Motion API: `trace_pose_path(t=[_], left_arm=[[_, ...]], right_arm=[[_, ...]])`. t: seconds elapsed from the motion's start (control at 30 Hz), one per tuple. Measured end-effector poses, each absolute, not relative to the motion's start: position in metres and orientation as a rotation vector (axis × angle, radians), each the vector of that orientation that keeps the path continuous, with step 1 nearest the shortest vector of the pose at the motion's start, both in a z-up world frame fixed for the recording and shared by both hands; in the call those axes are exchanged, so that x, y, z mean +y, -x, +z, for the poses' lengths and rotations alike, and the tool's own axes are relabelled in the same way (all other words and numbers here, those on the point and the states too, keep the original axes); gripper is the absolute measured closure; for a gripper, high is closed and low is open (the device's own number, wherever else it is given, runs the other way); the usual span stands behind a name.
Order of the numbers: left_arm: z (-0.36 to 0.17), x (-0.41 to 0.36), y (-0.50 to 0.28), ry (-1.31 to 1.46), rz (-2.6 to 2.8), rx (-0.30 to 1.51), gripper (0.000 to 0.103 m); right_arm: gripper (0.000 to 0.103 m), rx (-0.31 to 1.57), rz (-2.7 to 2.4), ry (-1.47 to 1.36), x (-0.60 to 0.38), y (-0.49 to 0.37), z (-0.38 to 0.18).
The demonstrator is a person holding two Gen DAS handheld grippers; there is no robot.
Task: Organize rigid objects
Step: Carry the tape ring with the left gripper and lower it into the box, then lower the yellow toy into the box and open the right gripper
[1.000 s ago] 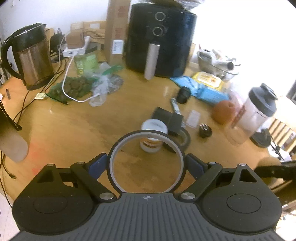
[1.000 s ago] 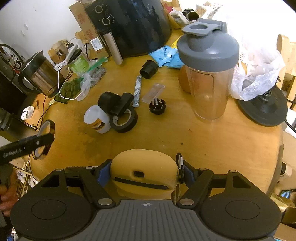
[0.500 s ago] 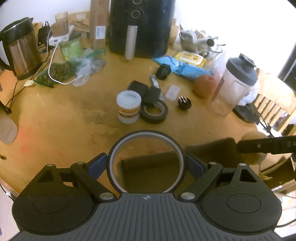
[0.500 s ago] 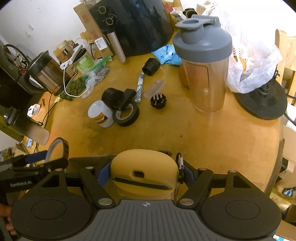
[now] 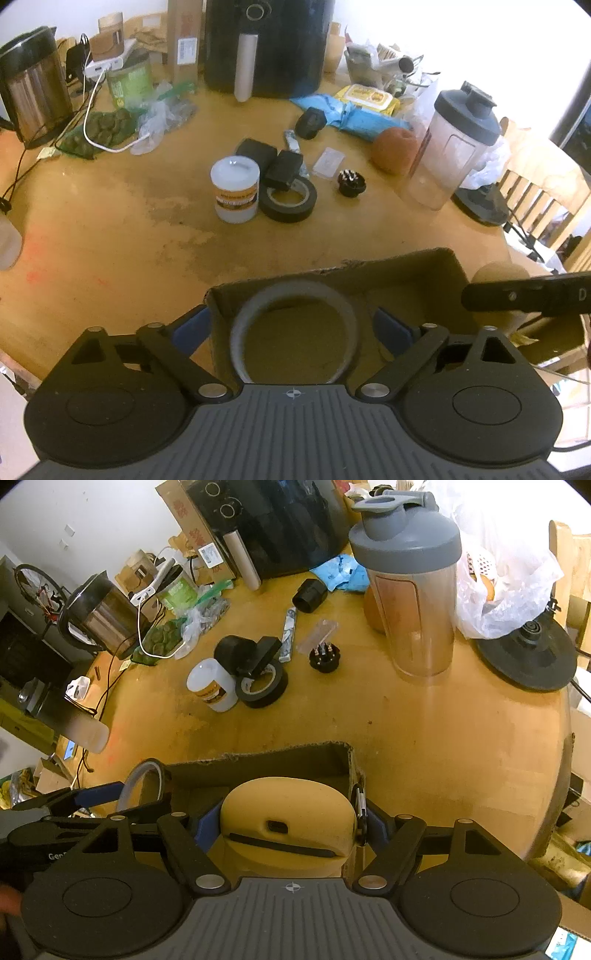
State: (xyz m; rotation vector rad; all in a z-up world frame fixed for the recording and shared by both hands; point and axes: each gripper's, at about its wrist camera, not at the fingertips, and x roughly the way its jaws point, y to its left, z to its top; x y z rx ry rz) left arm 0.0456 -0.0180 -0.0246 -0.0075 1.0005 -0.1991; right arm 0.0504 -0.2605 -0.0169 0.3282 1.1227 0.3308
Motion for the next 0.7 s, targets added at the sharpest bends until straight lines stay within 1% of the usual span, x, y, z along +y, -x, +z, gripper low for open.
trace_pose_path(t=[0.33,0.7], left_arm=[[-0.016,-0.023,-0.038,-0.010,-0.162,0.976,0.006],[-0.012,-0.010,-0.023,0.009,-0.111,0.982,0.006]], right_arm=[[0.025,1.120,0.336,-0.322,-0.260,-0.044,-0.017],[0.025,1.119,0.400,-0.234,-0.236,-0.049,-0.022]])
